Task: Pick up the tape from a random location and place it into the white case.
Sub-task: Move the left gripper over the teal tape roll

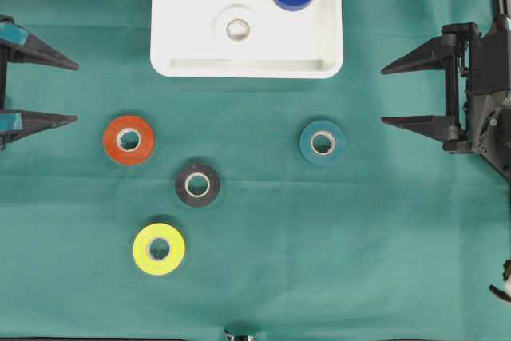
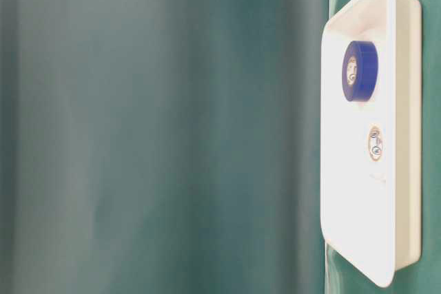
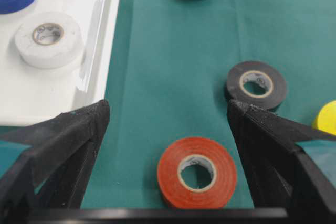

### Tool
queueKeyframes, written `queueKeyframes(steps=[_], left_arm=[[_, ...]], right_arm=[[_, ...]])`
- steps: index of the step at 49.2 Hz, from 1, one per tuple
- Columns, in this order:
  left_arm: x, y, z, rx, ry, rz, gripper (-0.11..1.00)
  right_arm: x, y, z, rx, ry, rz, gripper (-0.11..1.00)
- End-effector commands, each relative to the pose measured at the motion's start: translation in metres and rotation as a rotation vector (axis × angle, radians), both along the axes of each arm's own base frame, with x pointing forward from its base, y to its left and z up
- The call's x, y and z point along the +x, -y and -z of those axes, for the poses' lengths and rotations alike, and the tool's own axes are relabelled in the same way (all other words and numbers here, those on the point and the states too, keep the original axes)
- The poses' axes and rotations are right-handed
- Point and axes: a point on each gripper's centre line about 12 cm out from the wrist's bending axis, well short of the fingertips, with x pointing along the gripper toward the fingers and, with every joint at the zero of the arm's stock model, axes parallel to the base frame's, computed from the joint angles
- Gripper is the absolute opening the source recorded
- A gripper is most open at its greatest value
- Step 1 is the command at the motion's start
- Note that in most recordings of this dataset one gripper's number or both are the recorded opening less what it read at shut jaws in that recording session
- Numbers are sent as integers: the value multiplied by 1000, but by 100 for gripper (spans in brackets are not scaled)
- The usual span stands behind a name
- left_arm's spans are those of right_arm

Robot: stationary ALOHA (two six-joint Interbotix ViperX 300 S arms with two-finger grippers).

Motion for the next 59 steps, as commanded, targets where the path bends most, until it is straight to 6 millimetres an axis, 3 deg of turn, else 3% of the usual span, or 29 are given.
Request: queueKeyframes(steps=[1, 16, 25, 31, 44, 59], left_arm=[[3, 0, -6, -1, 25, 3, 95], [9, 8, -23, -10, 141, 39, 94], [30, 14, -21, -11, 115, 66, 94], [55, 15, -19, -12, 93, 66, 94], [131, 21, -16, -10, 35, 74, 94], [213, 31, -34, -4, 5, 90, 94]], right_arm=[[3, 0, -6, 2, 18, 1, 83], [3, 0, -7, -1, 20, 0, 83], [3, 0, -7, -3, 21, -1, 83], [3, 0, -7, -3, 21, -1, 83], [3, 0, -6, -3, 14, 0, 83], [3, 1, -5, -6, 5, 1, 83]])
